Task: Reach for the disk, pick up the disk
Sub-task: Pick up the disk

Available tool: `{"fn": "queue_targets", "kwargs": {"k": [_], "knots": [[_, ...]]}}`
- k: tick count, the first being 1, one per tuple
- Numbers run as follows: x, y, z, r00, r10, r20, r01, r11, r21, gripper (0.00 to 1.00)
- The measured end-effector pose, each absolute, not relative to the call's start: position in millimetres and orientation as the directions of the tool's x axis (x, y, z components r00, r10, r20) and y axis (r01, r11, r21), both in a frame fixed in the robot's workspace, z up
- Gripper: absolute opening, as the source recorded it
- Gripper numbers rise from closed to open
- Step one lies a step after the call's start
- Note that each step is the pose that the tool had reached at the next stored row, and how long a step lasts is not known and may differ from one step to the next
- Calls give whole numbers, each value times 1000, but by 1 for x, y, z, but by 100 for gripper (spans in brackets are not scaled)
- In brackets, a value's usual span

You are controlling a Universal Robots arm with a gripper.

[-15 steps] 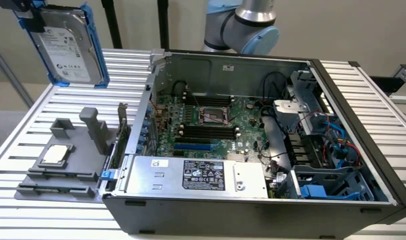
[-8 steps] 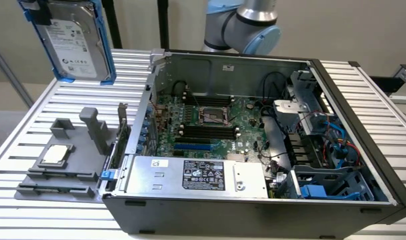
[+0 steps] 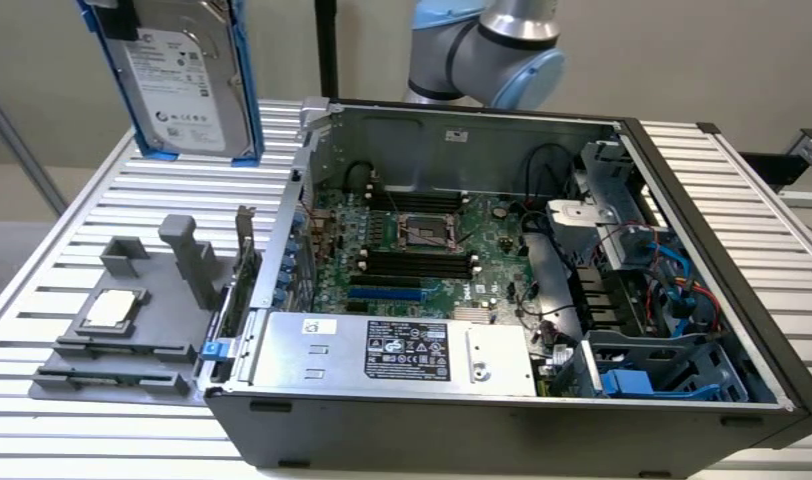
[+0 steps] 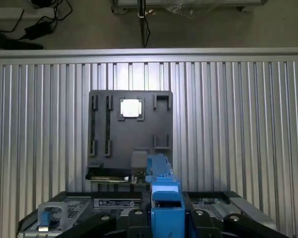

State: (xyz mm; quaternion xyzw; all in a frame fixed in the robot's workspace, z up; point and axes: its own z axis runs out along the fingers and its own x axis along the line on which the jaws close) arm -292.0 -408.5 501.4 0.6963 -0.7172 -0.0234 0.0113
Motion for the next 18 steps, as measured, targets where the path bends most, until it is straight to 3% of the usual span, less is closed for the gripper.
{"fn": "queue_targets", "kwargs": {"k": [18], "knots": [[-215, -435, 508, -30, -999, -18, -998, 29, 51, 33]]}}
